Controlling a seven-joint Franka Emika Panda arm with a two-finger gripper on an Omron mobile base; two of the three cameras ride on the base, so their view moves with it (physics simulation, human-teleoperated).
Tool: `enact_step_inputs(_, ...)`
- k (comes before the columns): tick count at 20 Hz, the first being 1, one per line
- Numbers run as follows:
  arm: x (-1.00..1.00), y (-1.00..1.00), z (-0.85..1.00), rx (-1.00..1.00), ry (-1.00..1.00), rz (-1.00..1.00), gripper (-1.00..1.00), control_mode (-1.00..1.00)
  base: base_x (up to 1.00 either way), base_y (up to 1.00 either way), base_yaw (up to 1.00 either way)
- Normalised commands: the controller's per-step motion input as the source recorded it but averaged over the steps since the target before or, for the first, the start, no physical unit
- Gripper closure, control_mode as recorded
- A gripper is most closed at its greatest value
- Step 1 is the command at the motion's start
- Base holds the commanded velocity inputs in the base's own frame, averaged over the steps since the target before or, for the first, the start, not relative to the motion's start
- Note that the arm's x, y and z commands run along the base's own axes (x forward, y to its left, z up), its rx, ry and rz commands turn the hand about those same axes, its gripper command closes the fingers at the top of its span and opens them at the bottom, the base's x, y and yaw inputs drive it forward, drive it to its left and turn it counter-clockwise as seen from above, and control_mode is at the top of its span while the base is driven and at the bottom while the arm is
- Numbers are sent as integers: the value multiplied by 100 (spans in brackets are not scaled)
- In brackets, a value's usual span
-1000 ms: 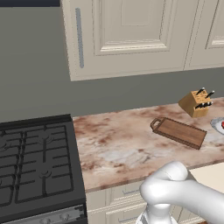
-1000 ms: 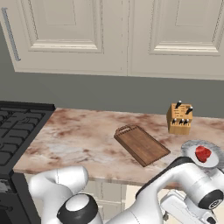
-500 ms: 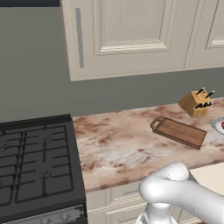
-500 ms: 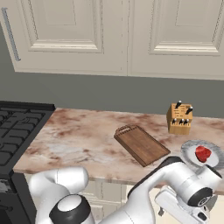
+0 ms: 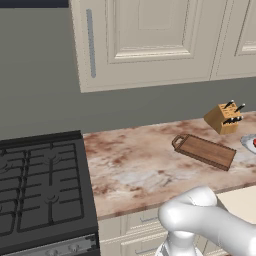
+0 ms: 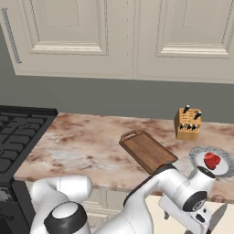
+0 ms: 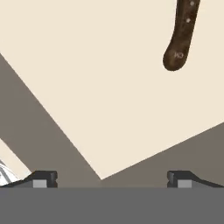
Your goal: Pick up the knife from the drawer and place it on the cutting board. Then place the meat from the plate to the cutting board.
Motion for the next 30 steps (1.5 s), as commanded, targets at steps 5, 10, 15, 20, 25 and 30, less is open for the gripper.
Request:
enact_step_inputs(5,42,-18,-21,-24,7,-6,-100,-100,0,0,0)
enact_step_inputs(10,30,-33,-16,-17,19,-5,-100,-100,0,0,0)
enact_step_inputs(15,14,-36,-13,-7,20,-3,-100,-100,0,0,0)
enact_step_inputs(20,6,-34,-8,0,5,-1,-100,-100,0,0,0)
enact_step_inputs(25,0,-29,-24,0,7,0,-100,-100,0,0,0)
enact_step_inputs(30,0,-26,-31,2,7,0,-100,-100,0,0,0)
